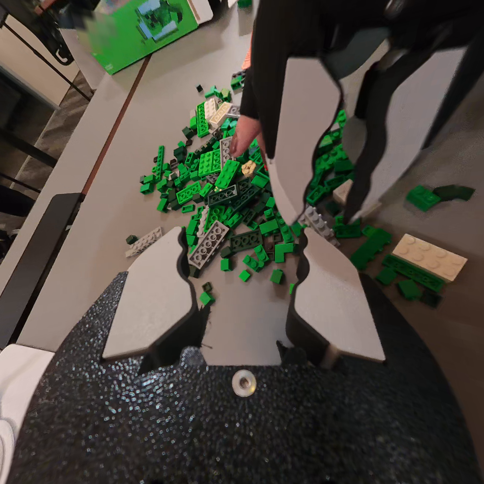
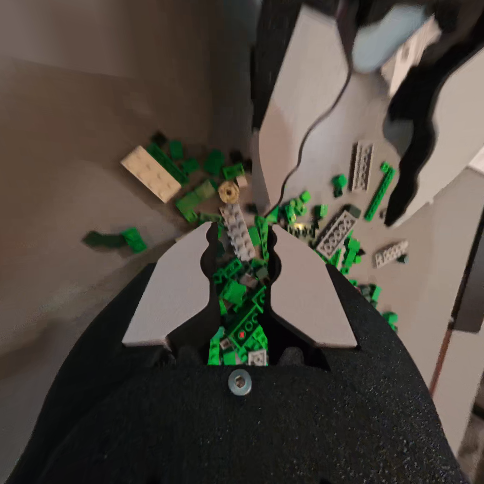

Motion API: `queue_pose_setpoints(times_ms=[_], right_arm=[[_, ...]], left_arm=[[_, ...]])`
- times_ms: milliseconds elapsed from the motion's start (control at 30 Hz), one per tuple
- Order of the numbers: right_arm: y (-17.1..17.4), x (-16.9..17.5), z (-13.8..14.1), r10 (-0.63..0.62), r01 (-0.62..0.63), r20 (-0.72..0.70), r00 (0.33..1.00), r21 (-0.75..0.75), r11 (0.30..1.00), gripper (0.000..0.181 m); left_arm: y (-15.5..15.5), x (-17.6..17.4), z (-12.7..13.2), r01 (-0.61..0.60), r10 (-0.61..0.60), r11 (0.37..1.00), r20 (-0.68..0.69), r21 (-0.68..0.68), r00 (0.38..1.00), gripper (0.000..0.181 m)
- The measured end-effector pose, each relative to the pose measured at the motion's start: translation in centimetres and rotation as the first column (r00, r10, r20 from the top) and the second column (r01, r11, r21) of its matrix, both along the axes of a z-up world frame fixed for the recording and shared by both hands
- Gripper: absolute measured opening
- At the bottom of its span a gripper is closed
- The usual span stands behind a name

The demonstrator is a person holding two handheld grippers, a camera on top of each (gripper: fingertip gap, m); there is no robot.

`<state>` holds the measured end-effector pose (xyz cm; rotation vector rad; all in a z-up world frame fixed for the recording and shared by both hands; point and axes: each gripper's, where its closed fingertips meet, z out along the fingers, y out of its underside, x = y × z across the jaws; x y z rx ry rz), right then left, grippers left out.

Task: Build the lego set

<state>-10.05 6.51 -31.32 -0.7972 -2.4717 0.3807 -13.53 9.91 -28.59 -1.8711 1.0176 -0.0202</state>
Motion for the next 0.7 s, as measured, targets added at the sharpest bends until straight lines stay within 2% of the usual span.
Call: queue_pose_setpoints(times_ms=[100,200,267,400,467,500,600,700], right_arm=[[-1.5,-1.0,1.4,0.031,-0.04,-0.101,0.994,-0.092,0.995,0.04],[0.1,-0.5,0.2,-0.026,0.026,-0.012,1.0,-0.044,0.999,0.039],[0.5,-0.6,0.5,-0.062,0.06,-0.019,0.998,-0.084,0.995,0.035],[-1.1,-1.0,1.9,-0.077,0.067,-0.023,0.997,-0.281,0.957,0.018],[-1.1,-1.0,1.2,-0.075,0.083,0.039,0.996,-0.312,0.946,0.015],[-1.2,-1.0,0.8,-0.063,0.081,0.065,0.996,-0.316,0.945,0.012],[-1.6,-1.9,0.0,-0.02,0.045,0.085,0.996,-0.305,0.951,0.005],[-1.2,-3.0,-0.6,0.004,0.018,0.101,0.995,-0.215,0.977,0.002]], left_arm=[[0.0,0.1,0.3,0.005,-0.005,1.0,0.033,0.002,0.999,0.078],[0.0,-0.3,0.5,-0.009,0.01,1.0,0.067,-0.005,0.998,0.076],[0.0,-1.4,1.3,-0.054,0.052,0.998,0.123,0.014,0.991,0.07],[-1.0,-5.0,2.9,-0.202,0.177,0.972,0.19,0.122,0.966,0.03],[-2.2,-5.8,3.0,-0.212,0.178,0.963,0.202,0.165,0.963,0.005],[-2.8,-6.0,2.9,-0.21,0.174,0.961,0.198,0.181,0.965,0.0],[-3.9,-6.5,2.1,-0.205,0.176,0.962,0.163,0.18,0.971,0.0],[-4.2,-6.7,1.9,-0.193,0.165,0.967,0.167,0.165,0.972,0.0]])
